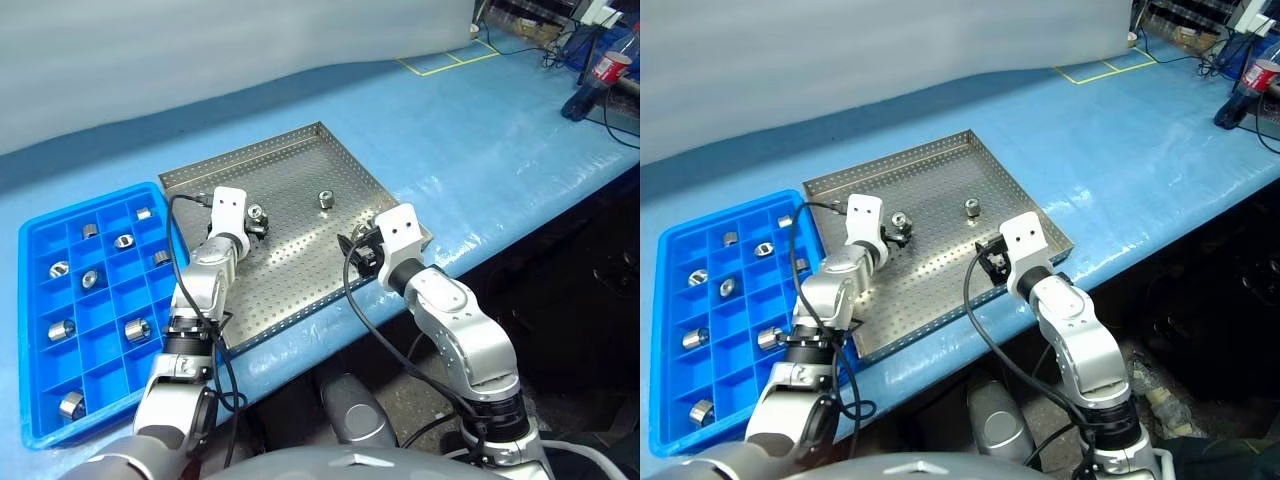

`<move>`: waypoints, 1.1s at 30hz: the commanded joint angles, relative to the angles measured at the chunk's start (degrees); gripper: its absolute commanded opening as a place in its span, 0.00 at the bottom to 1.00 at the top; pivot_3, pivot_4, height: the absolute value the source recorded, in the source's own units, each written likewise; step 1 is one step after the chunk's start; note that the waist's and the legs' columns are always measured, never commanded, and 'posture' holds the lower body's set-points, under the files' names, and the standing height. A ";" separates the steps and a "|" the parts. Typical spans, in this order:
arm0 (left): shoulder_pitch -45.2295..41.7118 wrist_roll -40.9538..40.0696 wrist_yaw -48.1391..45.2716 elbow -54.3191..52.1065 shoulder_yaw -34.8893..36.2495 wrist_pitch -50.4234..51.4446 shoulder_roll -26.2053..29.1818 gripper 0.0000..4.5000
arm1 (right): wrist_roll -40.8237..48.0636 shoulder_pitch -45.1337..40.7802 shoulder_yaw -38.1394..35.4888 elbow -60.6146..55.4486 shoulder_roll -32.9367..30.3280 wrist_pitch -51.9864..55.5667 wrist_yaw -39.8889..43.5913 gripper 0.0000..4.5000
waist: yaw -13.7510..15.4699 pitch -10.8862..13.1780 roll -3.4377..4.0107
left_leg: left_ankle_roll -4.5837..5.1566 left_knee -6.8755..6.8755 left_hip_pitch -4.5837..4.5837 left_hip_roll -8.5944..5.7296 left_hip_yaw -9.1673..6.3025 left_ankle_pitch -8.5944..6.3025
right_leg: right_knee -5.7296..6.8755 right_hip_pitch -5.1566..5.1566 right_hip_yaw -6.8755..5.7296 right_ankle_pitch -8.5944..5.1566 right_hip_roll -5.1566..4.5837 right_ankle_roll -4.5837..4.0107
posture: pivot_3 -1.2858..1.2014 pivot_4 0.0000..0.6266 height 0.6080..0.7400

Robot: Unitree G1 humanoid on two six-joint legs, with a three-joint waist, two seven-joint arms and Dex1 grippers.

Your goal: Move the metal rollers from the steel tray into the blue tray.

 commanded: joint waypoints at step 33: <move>-9.46 -1.81 3.29 15.73 2.20 -11.81 -2.71 0.99 | -3.29 1.57 3.55 2.69 0.45 -3.79 -1.95 0.75 | -0.90 0.00 -0.04 | 0.47 -0.01 -0.04 -0.50 0.09 0.26 | -0.16 0.11 0.62 0.23 -0.21 0.46 | 0.34 0.24 1.00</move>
